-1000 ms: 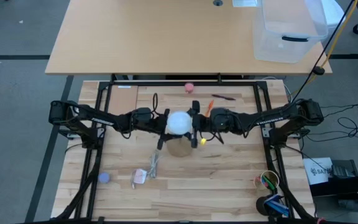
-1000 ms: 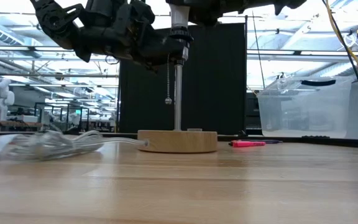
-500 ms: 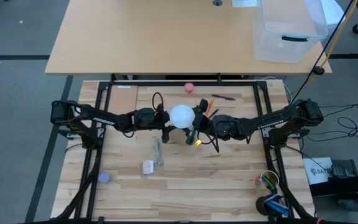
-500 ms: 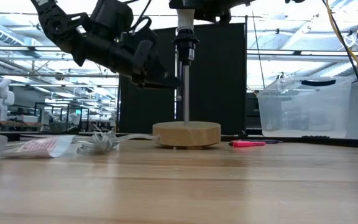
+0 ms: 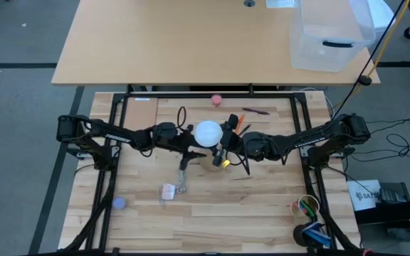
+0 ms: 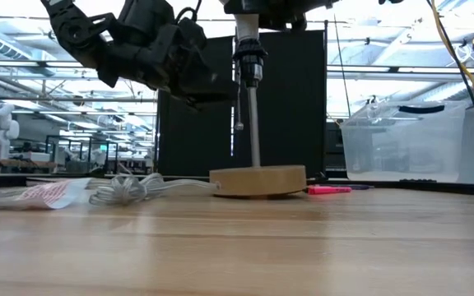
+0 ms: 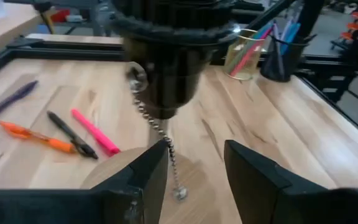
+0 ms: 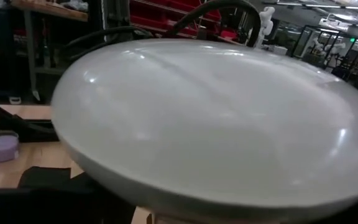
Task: Screw lightbulb
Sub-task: Remove the white lightbulb from the desk lamp
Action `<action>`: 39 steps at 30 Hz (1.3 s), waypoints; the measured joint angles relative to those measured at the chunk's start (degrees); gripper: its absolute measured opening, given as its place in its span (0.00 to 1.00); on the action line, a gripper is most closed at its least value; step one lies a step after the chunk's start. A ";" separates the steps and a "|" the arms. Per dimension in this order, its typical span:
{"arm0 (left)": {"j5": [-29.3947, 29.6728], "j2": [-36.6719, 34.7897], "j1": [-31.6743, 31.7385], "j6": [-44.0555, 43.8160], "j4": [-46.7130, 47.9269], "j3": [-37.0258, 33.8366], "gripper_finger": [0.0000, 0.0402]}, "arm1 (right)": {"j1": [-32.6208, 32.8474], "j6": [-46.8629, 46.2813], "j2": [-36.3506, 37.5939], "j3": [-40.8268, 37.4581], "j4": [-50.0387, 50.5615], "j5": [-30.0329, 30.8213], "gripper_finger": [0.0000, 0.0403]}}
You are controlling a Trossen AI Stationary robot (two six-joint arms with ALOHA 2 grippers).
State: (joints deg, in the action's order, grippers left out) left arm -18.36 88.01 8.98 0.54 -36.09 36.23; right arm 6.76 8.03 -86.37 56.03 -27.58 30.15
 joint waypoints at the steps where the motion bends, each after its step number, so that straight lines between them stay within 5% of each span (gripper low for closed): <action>1: -0.27 0.00 -0.03 -0.01 -0.13 0.00 0.41 | 0.00 -0.29 0.00 0.00 0.18 0.00 0.69; 13: -0.55 -0.16 0.55 -1.60 -1.46 0.09 0.64 | -0.02 -1.43 -0.02 0.00 0.90 -0.99 0.69; 39: 6.91 9.51 -2.48 -6.57 -22.84 1.01 0.66 | -1.18 -1.39 -0.04 0.04 0.22 -1.94 0.69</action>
State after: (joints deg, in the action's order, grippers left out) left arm -11.45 97.52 6.50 -6.03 -58.94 37.24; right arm 5.58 6.63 -86.41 56.07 -27.35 28.21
